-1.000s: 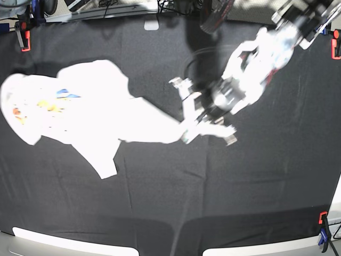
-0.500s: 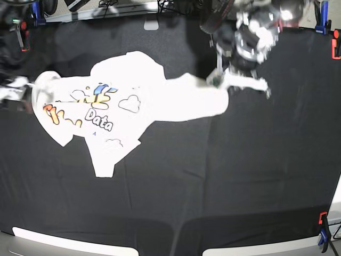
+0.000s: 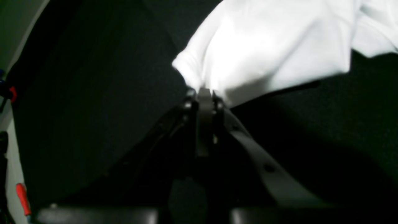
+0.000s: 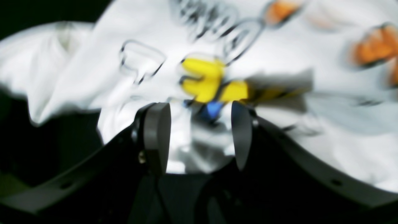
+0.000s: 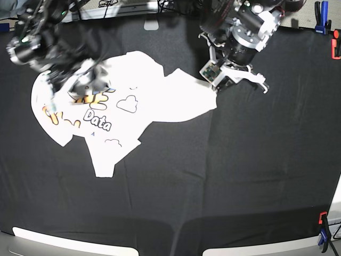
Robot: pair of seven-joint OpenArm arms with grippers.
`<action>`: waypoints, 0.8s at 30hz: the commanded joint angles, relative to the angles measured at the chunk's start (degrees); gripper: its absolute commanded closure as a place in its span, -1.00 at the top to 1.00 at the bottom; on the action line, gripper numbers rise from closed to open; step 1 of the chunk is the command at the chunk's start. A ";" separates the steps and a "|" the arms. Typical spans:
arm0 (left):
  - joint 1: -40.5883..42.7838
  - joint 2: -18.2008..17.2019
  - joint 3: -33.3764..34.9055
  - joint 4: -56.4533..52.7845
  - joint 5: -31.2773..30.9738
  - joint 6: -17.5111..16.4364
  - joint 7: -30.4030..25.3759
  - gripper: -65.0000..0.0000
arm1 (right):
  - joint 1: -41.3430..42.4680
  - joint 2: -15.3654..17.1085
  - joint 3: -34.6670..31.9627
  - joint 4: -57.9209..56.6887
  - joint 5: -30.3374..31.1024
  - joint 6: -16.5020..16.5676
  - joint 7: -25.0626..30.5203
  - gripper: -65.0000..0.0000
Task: Layout the t-shirt on the table in an organized manner, then fold the t-shirt properly
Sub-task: 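Drag the shirt edge outward with the left gripper and release it, then grasp the shirt with the right gripper and shift it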
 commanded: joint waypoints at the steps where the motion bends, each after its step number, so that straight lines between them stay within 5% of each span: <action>1: -0.44 -0.28 -0.26 1.09 0.83 1.29 -1.25 -1.00 | 0.04 0.57 -0.87 0.98 0.50 0.35 1.60 -0.06; 5: -0.42 -0.28 -0.26 1.09 0.85 1.33 -1.25 -1.00 | -2.84 0.57 -4.02 1.01 -0.57 0.52 1.53 -0.06; 10: -0.44 -0.28 -0.26 1.09 0.83 1.51 -1.46 -0.25 | -8.57 0.57 -2.91 1.01 -1.73 1.07 2.32 -0.06; 15: -0.46 -0.28 -0.26 1.09 0.83 1.51 -1.46 -0.22 | -12.02 0.57 -0.94 0.98 -6.56 0.87 9.84 -0.06; 24: -0.44 -0.28 -0.26 1.09 0.81 1.53 -1.44 -0.22 | -9.05 0.28 -1.20 -5.60 -8.11 -0.28 12.55 -0.06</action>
